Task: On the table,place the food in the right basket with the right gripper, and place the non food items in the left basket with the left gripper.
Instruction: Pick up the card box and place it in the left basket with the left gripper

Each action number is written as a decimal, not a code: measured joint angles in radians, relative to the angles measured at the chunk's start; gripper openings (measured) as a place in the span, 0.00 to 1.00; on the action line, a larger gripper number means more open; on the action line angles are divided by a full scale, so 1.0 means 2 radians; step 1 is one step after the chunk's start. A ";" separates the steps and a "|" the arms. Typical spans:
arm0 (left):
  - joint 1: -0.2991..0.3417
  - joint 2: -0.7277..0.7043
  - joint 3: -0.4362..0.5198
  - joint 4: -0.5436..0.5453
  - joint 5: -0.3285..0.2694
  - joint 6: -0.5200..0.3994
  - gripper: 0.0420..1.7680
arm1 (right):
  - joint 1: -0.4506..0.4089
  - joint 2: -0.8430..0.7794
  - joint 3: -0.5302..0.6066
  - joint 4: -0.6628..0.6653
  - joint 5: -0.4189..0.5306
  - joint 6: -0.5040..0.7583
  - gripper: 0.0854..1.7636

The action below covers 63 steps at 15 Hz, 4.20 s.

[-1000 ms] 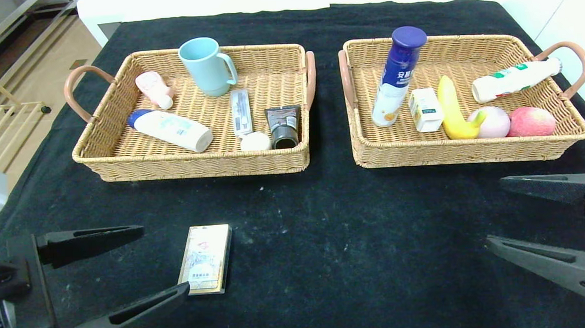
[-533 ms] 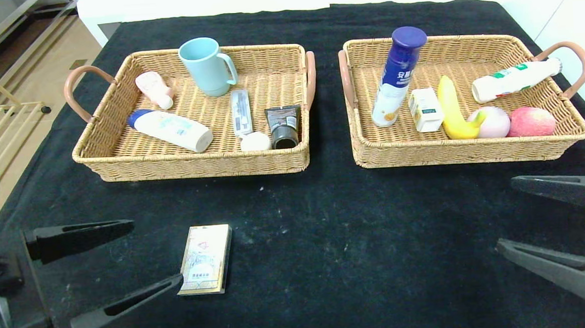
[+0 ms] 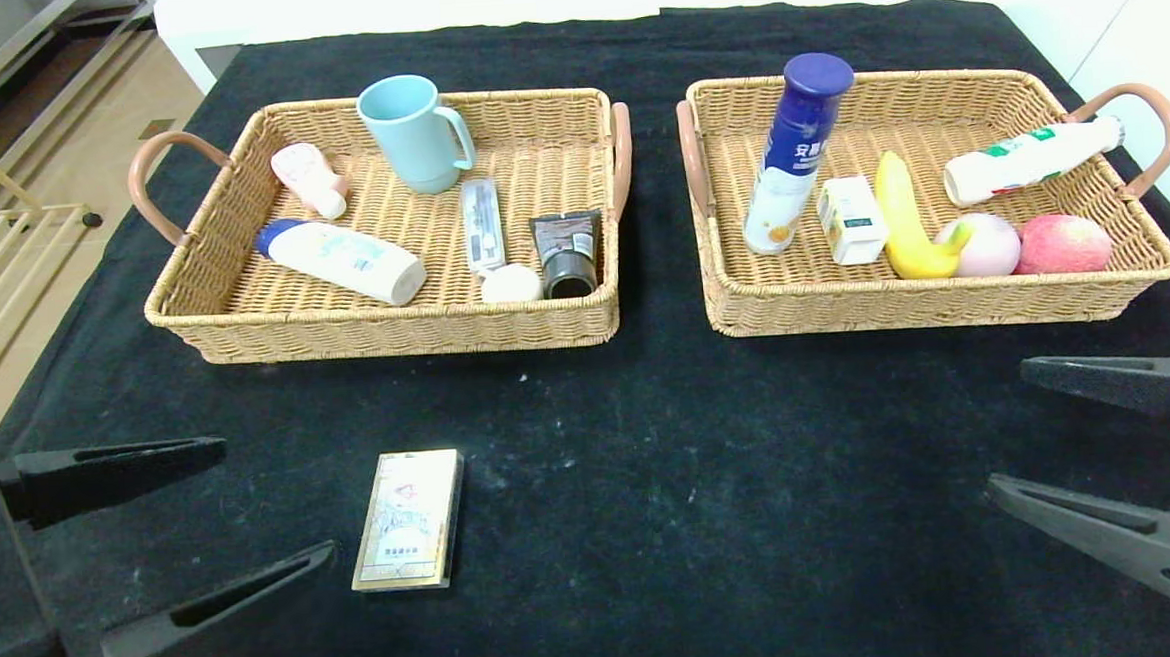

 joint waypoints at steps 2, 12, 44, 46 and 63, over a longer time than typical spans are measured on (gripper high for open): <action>-0.001 0.009 -0.030 0.032 0.009 -0.037 0.97 | 0.000 0.001 0.001 0.000 0.000 0.000 0.96; -0.063 0.131 -0.125 0.111 0.177 -0.211 0.97 | 0.011 -0.005 0.008 0.000 0.000 0.000 0.96; -0.063 0.271 -0.137 0.178 0.203 -0.252 0.97 | 0.029 0.011 0.020 0.000 -0.001 -0.004 0.97; -0.063 0.274 -0.136 0.178 0.203 -0.253 0.97 | 0.030 0.012 0.020 0.000 0.071 -0.004 0.97; -0.063 0.287 -0.134 0.177 0.203 -0.254 0.60 | 0.032 0.018 0.022 -0.001 -0.002 -0.006 0.97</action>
